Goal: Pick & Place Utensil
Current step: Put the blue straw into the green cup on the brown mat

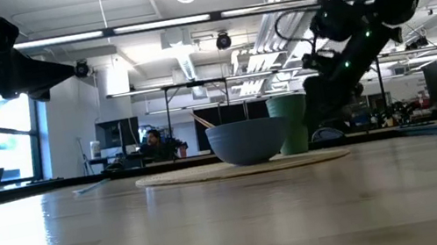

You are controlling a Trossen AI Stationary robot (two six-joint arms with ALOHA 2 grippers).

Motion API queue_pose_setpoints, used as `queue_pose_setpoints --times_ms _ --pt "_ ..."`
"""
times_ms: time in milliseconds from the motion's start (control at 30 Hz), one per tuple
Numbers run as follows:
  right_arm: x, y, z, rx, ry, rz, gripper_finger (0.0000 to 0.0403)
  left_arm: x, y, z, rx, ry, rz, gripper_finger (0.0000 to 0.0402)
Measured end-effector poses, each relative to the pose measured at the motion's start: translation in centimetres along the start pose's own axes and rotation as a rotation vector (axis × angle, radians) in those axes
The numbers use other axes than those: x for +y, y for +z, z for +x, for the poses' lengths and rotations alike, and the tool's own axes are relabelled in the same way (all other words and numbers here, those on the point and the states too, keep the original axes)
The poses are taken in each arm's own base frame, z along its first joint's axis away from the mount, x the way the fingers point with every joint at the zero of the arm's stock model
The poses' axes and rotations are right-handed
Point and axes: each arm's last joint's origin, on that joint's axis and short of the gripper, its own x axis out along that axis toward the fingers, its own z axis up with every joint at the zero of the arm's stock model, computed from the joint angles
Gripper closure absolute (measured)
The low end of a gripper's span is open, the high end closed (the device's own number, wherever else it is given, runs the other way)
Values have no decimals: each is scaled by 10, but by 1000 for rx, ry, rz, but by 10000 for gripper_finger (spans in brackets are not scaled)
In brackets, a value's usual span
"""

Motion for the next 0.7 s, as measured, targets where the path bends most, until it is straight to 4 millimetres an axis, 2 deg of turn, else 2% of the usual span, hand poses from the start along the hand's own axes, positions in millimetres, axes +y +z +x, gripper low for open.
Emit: queue_pose_setpoints --times_ms 167,333,567,700 --pt "21 12 -29 -87 40 -30 6 0 0 0 0 1 0 400" --pt "47 17 -54 -153 106 -20 6 0 0 0 0 0 0 400" --pt "84 15 -80 -188 375 1 6 0 0 0 0 0 0 400" --pt "98 11 -88 -166 505 -2 6 0 0 0 0 1 0 400"
